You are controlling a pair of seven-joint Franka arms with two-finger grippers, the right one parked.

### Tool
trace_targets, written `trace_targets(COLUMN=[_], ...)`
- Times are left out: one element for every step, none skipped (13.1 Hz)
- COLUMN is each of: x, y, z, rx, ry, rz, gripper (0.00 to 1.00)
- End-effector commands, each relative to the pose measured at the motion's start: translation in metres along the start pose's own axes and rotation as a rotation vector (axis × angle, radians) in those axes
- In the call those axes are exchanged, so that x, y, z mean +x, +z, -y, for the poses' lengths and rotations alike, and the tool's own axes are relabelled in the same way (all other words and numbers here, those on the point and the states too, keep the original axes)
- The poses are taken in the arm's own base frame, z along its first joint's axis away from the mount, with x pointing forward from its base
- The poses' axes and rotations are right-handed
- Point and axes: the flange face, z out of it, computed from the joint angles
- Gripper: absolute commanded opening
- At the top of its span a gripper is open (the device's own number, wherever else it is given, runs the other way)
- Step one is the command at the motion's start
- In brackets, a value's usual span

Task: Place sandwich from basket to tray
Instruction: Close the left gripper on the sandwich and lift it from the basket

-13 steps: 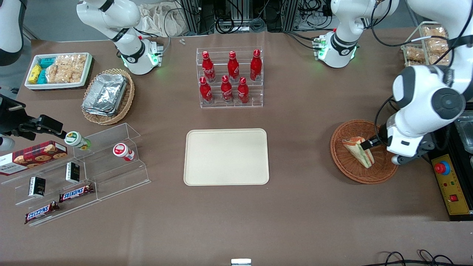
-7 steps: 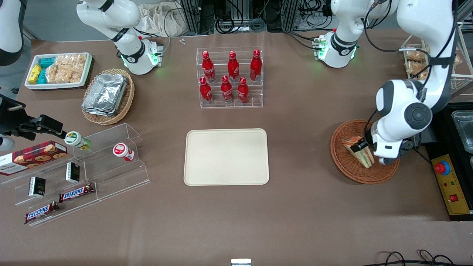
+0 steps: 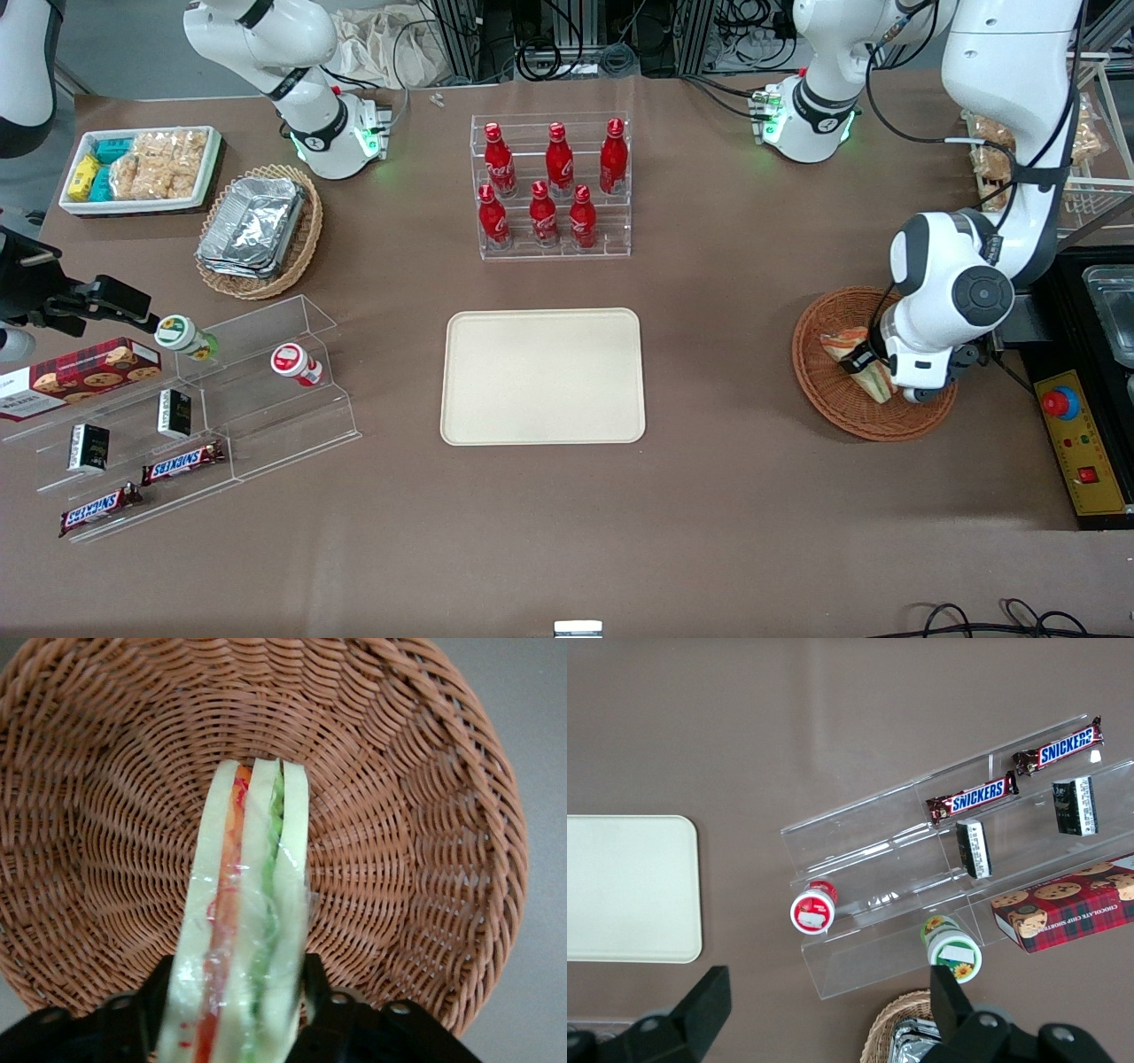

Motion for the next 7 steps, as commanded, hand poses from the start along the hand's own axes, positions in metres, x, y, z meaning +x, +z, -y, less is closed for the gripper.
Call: trace_targets(x=[0.000, 0.003, 0.008, 0.012, 0.016, 0.017, 0.016], y=[-0.020, -0.035, -0.057, -0.083, -0.114, -0.147, -0.182], z=[0.001, -0.001, -0.004, -0.009, -0.013, -0.018, -0.024], rx=[-0.015, -0.007, 0.011, 0.042, 0.065, 0.074, 0.077], ry=[-0.050, -0.068, -0.077, -0.076, -0.076, -0.072, -0.064], rz=[-0.014, -0.007, 0.014, 0.043, 0.068, 0.084, 0.096], gripper=[0.00, 0.00, 0.00, 0.00, 0.00, 0.00, 0.00])
